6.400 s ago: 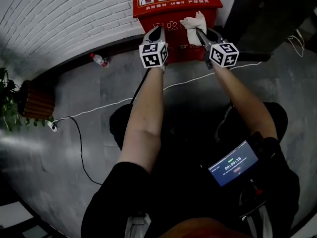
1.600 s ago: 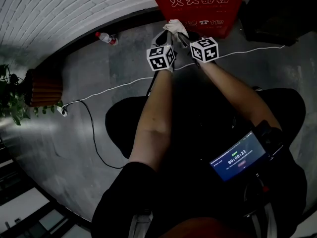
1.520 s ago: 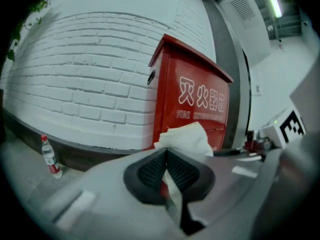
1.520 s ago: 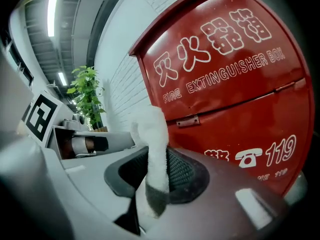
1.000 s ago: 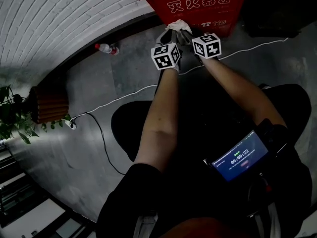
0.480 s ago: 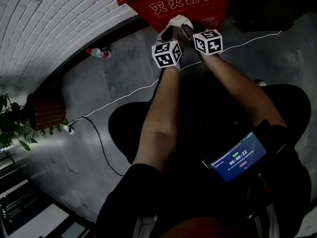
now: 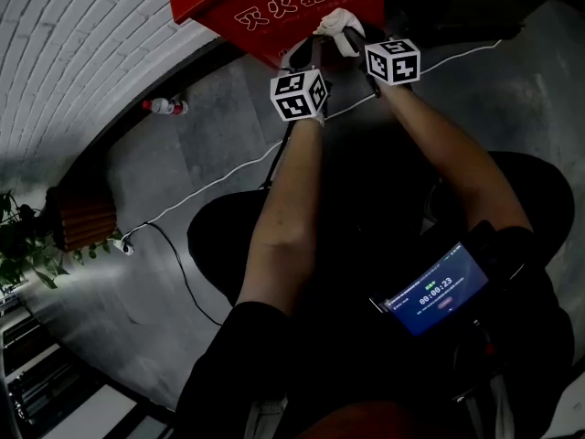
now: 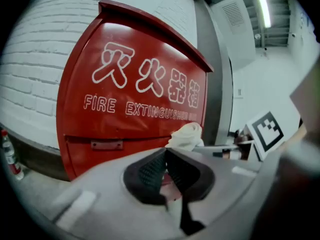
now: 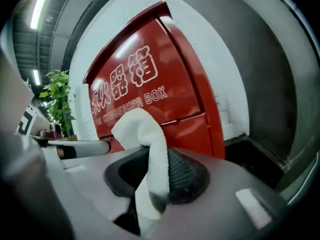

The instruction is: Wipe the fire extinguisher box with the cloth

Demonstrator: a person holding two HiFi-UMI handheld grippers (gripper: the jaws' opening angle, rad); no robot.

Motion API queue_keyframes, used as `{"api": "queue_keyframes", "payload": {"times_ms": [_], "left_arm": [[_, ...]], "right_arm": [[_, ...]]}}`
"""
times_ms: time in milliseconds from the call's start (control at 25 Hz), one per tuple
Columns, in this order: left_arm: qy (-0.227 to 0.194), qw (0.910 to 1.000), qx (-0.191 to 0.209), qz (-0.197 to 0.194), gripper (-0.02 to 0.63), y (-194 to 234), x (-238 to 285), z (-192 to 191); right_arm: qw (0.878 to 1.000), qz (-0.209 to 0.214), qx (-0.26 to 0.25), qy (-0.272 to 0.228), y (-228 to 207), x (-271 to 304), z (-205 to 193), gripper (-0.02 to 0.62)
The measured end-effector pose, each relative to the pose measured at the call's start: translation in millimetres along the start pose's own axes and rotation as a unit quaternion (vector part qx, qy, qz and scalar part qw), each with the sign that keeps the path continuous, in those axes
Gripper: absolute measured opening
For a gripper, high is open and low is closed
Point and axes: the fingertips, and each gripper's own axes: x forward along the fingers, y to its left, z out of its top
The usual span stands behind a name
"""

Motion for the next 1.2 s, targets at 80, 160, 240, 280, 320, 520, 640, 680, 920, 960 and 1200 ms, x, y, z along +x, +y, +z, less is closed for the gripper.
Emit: {"api": "queue_keyframes", "payload": {"times_ms": [80, 160, 240, 280, 320, 520, 640, 680, 920, 960, 1200], "left_arm": [[0.002, 1.0, -0.005, 0.002, 0.003, -6.7, 2.5, -4.2], [0.004, 0.9999, -0.011, 0.005, 0.003, -13.7, 4.9, -10.2], [0.008, 0.9999, -0.009, 0.002, 0.003, -22.7, 7.2, -15.8], [0.011, 0.9999, -0.004, -0.002, 0.003, -28.0, 7.6, -18.4], [0.014, 0.9999, 0.002, -0.005, 0.003, -33.0, 7.0, -21.0], [0.024, 0.9995, 0.019, -0.007, 0.003, -45.4, -5.6, -31.1], [0.025, 0.9995, 0.022, -0.001, 0.003, -48.3, -13.0, -34.0], [0.024, 0.9995, 0.021, 0.002, 0.003, -49.0, -15.1, -34.8], [0.017, 0.9997, 0.012, 0.016, 0.003, -47.2, -31.0, -40.5], [0.019, 0.9996, 0.013, 0.017, 0.003, -44.9, -36.5, -44.6], [0.044, 0.998, 0.006, 0.046, 0.003, -15.0, -69.7, -82.7]], "right_arm": [[1.0, -0.01, 0.006, -0.003, -16.1, -7.6, 1.6, 0.095], [1.0, -0.018, 0.009, -0.006, -31.2, -14.1, 4.1, 0.095], [0.999, -0.029, 0.017, -0.013, -47.5, -20.3, 7.6, 0.095], [0.999, -0.035, 0.021, -0.016, -55.7, -23.9, 9.0, 0.095], [0.999, -0.042, 0.025, -0.018, -63.3, -27.7, 9.6, 0.095], [0.996, -0.074, 0.047, -0.022, -89.4, -45.0, 6.7, 0.095], [0.995, -0.085, 0.051, -0.022, -93.9, -54.0, 4.9, 0.094], [0.995, -0.081, 0.048, -0.021, -91.2, -56.2, 3.7, 0.094], [1.0, 0.002, -0.012, -0.004, -31.9, -60.7, -18.3, 0.094], [0.999, 0.018, -0.03, 0.003, -16.9, -60.7, -25.2, 0.095], [0.99, 0.096, -0.093, 0.035, 51.7, -54.4, -59.1, 0.094]]}}
